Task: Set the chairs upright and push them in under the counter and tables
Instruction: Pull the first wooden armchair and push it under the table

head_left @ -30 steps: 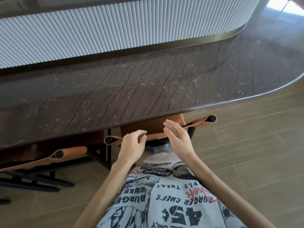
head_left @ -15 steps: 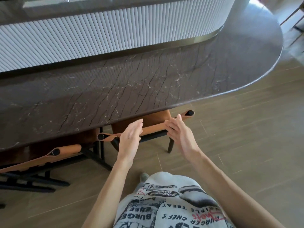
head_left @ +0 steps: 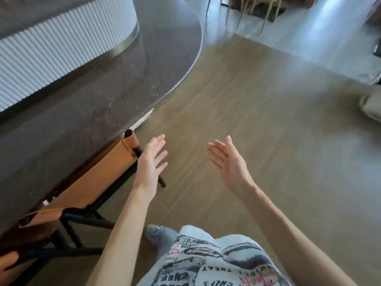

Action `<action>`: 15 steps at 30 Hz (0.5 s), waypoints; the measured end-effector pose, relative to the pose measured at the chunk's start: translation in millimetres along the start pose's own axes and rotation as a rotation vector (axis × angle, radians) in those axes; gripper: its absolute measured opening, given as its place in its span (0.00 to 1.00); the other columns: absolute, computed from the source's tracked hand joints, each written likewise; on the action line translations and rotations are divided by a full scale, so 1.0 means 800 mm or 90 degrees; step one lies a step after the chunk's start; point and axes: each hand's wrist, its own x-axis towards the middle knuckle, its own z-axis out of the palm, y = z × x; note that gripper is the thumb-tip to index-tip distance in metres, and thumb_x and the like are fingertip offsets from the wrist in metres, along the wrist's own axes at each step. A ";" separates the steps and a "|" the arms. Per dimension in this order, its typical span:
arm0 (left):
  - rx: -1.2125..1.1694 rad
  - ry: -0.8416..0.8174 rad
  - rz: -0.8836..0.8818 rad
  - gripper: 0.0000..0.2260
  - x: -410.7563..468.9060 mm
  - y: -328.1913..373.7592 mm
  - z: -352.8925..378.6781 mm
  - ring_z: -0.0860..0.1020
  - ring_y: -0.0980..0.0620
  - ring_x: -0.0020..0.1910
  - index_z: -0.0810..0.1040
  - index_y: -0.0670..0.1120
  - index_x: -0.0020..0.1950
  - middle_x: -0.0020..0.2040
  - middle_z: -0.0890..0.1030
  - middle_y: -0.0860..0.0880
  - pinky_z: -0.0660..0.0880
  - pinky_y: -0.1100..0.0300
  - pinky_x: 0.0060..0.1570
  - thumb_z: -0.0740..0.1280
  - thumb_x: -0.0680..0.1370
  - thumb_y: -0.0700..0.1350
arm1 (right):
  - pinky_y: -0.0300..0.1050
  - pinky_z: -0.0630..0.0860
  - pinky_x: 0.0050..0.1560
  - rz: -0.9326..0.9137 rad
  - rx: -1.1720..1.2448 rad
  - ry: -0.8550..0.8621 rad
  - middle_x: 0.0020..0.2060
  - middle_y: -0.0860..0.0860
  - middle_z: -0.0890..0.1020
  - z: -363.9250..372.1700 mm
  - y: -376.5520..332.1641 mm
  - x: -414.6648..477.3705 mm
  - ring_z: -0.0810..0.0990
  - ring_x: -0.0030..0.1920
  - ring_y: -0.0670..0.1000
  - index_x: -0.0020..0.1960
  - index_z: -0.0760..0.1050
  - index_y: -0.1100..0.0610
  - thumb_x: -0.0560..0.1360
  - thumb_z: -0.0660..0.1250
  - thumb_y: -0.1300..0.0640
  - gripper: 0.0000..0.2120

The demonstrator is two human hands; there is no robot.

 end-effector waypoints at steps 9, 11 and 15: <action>0.103 -0.214 -0.083 0.24 -0.042 -0.030 0.228 0.72 0.46 0.66 0.71 0.55 0.71 0.71 0.71 0.48 0.67 0.43 0.68 0.55 0.79 0.63 | 0.45 0.70 0.59 -0.113 0.085 0.186 0.60 0.51 0.80 -0.207 -0.081 -0.100 0.79 0.60 0.48 0.66 0.71 0.58 0.79 0.55 0.38 0.27; 0.115 -0.245 -0.072 0.25 -0.052 -0.033 0.269 0.73 0.46 0.66 0.71 0.54 0.71 0.71 0.71 0.48 0.67 0.43 0.67 0.56 0.79 0.63 | 0.44 0.70 0.57 -0.123 0.092 0.216 0.60 0.51 0.80 -0.241 -0.093 -0.122 0.78 0.61 0.48 0.66 0.71 0.58 0.79 0.56 0.38 0.27; 0.125 -0.274 -0.060 0.24 -0.067 -0.039 0.337 0.72 0.46 0.67 0.70 0.50 0.71 0.69 0.73 0.46 0.67 0.43 0.68 0.56 0.79 0.61 | 0.45 0.69 0.61 -0.142 0.090 0.262 0.60 0.51 0.80 -0.294 -0.111 -0.158 0.79 0.60 0.47 0.68 0.70 0.58 0.79 0.55 0.38 0.29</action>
